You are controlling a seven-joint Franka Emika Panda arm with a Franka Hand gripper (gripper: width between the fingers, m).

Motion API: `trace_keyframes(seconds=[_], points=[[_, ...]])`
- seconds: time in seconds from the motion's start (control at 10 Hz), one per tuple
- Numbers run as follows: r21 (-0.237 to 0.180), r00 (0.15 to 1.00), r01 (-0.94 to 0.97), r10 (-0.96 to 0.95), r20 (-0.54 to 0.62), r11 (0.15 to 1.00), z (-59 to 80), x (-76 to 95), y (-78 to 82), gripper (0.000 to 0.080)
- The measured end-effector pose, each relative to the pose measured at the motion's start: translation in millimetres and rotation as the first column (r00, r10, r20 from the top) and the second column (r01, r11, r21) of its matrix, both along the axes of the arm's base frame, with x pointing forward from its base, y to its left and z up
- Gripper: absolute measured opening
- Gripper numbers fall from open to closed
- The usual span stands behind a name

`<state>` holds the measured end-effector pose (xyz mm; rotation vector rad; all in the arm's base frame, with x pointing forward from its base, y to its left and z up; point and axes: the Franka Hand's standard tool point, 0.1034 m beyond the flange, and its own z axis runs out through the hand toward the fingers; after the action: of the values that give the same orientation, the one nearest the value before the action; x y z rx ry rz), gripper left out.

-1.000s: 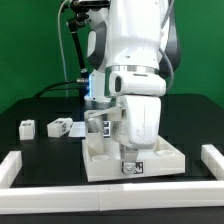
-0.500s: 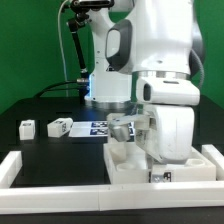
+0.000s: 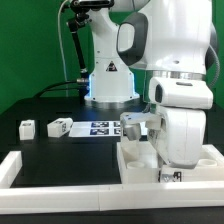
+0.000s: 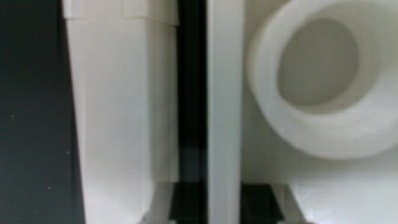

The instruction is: Assemble square table

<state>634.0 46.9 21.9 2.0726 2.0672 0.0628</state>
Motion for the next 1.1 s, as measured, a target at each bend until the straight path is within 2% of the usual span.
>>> trace_keyframes(seconds=[0.2,0.3,0.4,0.5,0.6,0.7,1.1], points=[[0.000,1.000,0.001,-0.001,-0.002,1.000,-0.5,-0.9,-0.6,0.0073],[-0.003,1.000,0.002,-0.002,-0.018,1.000,-1.1,-6.3,-0.6,0.0115],[-0.006,0.999,0.003,-0.003,-0.034,1.000,-1.7,-12.1,-0.5,0.0307],[-0.009,0.999,0.004,-0.005,-0.052,1.000,-1.9,-17.6,-0.5,0.0307],[-0.012,0.998,0.005,-0.006,-0.065,1.000,-1.8,-22.8,-0.3,0.0508],[-0.013,0.997,0.006,-0.007,-0.075,1.000,-1.8,-26.4,-0.3,0.0604],[-0.014,0.997,0.006,-0.007,-0.080,1.000,-1.7,-28.6,-0.3,0.0647]])
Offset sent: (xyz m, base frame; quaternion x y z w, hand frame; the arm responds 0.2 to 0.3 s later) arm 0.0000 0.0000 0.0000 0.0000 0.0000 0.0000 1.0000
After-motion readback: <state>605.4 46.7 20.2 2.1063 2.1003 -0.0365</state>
